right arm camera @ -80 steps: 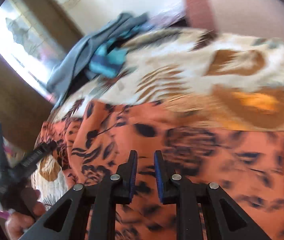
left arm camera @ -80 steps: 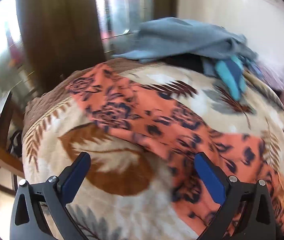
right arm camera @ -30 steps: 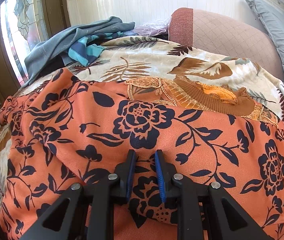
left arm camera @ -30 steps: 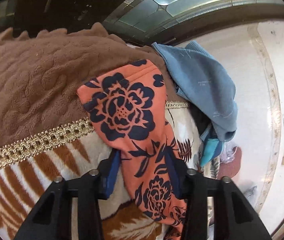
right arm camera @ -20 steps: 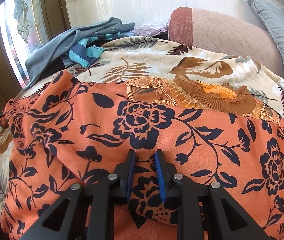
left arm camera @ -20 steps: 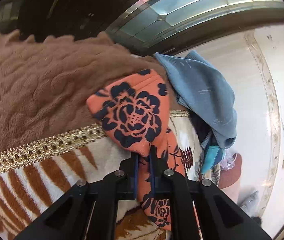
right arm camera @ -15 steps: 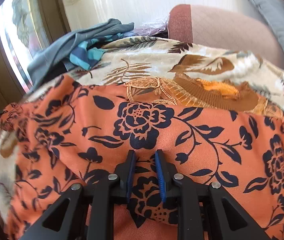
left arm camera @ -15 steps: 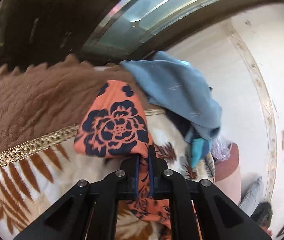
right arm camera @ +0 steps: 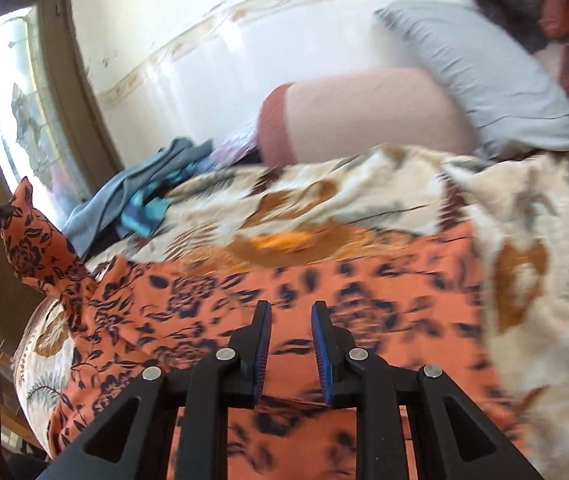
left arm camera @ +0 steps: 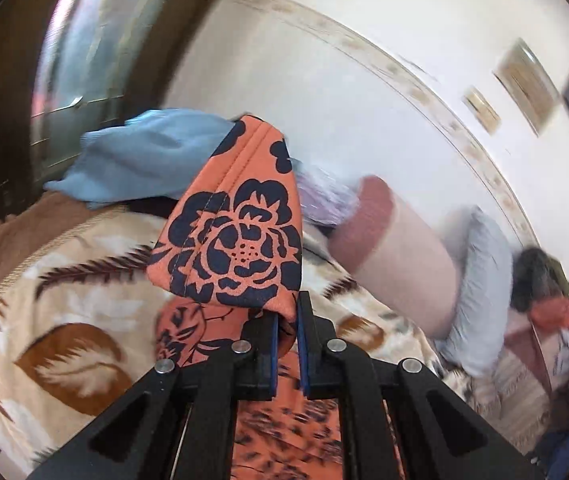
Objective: Fold small clothes
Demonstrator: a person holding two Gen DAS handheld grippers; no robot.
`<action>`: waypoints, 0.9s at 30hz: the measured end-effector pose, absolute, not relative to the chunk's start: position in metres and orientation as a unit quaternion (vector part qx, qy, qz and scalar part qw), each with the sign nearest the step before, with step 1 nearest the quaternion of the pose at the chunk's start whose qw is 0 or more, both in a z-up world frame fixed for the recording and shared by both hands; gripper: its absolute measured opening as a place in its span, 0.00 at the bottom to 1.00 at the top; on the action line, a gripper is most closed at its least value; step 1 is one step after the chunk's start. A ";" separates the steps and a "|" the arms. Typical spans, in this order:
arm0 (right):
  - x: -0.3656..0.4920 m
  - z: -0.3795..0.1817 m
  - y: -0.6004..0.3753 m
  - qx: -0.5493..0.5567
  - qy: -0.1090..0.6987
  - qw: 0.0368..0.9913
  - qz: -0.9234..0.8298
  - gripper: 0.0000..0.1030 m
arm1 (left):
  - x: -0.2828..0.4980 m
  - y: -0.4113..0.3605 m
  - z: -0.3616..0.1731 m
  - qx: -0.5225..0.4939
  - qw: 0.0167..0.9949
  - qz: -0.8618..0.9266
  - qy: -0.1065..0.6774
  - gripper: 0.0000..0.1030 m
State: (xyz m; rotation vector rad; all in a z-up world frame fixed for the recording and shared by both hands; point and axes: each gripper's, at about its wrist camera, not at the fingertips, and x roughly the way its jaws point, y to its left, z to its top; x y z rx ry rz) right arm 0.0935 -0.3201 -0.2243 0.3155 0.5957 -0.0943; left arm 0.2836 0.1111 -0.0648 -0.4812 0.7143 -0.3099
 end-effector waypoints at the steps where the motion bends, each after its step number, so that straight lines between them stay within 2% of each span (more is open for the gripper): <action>1: 0.084 -0.223 -0.330 0.158 0.284 0.944 -0.059 0.23 | 0.281 0.091 -0.060 -0.220 0.897 -0.162 0.347 0.08; 6: 0.057 -0.229 -0.374 0.197 0.252 0.940 -0.121 0.23 | 0.256 -0.033 -0.053 -0.154 0.879 -0.245 0.380 0.08; 10: 0.056 -0.252 -0.401 0.239 0.249 0.926 -0.155 0.23 | 0.219 -0.147 -0.077 -0.083 0.834 -0.334 0.431 0.08; 12: 0.063 -0.263 -0.411 0.250 0.263 0.917 -0.167 0.23 | 0.205 -0.186 -0.097 -0.041 0.811 -0.355 0.463 0.21; 13: 0.068 -0.267 -0.413 0.263 0.271 0.911 -0.166 0.23 | 0.198 -0.198 -0.106 -0.024 0.806 -0.353 0.475 0.39; 14: 0.071 -0.269 -0.416 0.278 0.270 0.908 -0.160 0.23 | 0.196 -0.201 -0.115 -0.019 0.808 -0.346 0.477 0.52; 16: 0.074 -0.271 -0.421 0.287 0.262 0.908 -0.159 0.24 | 0.194 -0.188 -0.124 -0.035 0.816 -0.336 0.469 0.57; 19: 0.080 -0.275 -0.419 0.298 0.259 0.904 -0.164 0.40 | 0.222 -0.155 -0.135 -0.066 0.842 -0.277 0.459 0.61; 20: 0.082 -0.276 -0.419 0.306 0.255 0.903 -0.162 0.52 | 0.229 -0.139 -0.140 -0.071 0.853 -0.250 0.453 0.63; 21: 0.082 -0.278 -0.419 0.310 0.251 0.903 -0.161 0.55 | 0.238 -0.130 -0.147 -0.070 0.861 -0.227 0.450 0.64; 27: 0.106 -0.268 -0.395 0.280 0.267 0.914 -0.122 0.55 | 0.269 -0.067 -0.212 -0.034 0.878 -0.099 0.468 0.64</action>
